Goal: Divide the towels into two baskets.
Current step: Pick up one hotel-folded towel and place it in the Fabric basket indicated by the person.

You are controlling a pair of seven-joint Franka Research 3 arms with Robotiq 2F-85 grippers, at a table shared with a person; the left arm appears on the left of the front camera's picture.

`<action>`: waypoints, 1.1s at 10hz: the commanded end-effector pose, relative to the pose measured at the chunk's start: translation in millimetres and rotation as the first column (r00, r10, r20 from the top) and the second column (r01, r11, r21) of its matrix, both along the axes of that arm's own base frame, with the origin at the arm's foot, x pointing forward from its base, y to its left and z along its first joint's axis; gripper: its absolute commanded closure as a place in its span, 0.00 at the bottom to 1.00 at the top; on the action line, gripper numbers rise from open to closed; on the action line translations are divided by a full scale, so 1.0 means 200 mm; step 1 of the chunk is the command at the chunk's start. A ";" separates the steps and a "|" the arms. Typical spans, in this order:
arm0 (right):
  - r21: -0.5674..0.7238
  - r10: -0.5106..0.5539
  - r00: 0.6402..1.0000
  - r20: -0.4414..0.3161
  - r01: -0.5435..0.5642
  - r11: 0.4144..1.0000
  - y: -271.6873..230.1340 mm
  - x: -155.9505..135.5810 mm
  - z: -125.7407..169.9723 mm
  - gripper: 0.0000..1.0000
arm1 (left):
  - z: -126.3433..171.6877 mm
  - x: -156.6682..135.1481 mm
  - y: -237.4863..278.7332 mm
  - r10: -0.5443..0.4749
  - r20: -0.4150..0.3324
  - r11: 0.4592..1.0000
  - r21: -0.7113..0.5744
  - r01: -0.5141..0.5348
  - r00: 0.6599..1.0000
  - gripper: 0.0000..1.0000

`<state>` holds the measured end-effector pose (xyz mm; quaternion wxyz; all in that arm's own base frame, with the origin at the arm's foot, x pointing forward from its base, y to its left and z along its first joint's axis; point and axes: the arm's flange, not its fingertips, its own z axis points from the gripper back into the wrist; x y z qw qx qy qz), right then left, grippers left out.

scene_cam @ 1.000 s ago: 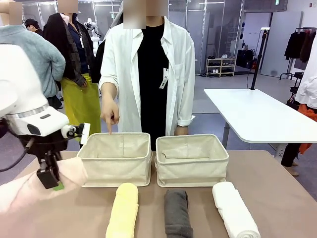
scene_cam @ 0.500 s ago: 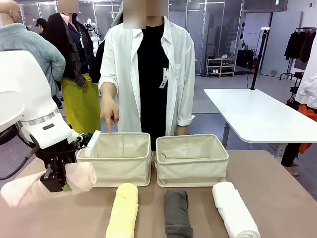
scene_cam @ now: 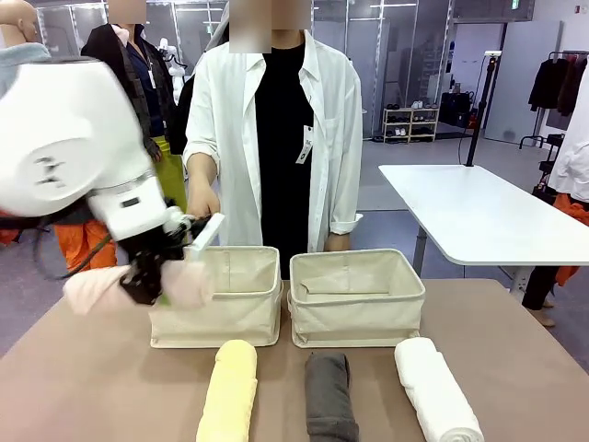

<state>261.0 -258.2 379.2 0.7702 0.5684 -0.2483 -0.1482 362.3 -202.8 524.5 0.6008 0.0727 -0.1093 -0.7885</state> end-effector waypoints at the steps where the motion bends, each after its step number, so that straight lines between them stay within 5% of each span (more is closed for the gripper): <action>1: 0.001 0.000 1.000 0.009 0.000 1.000 0.00 -0.01 0.01 0.00 | 0.05 0.37 -0.10 -0.075 0.025 0.993 0.089 0.072 0.997 0.66; 3: 0.001 0.000 1.000 0.009 0.000 1.000 0.00 -0.01 0.01 0.00 | 0.01 0.68 -0.18 -0.137 0.012 0.987 0.085 0.136 0.990 0.66; 6: 0.001 0.000 1.000 0.009 0.000 1.000 0.00 -0.01 0.01 0.00 | -0.19 0.95 -0.28 -0.131 0.002 0.990 0.045 0.131 0.991 0.66; 11: 0.001 0.000 1.000 0.009 0.000 1.000 0.00 -0.01 0.01 0.00 | -0.52 1.16 -0.35 -0.026 0.014 0.993 0.116 0.024 1.000 0.66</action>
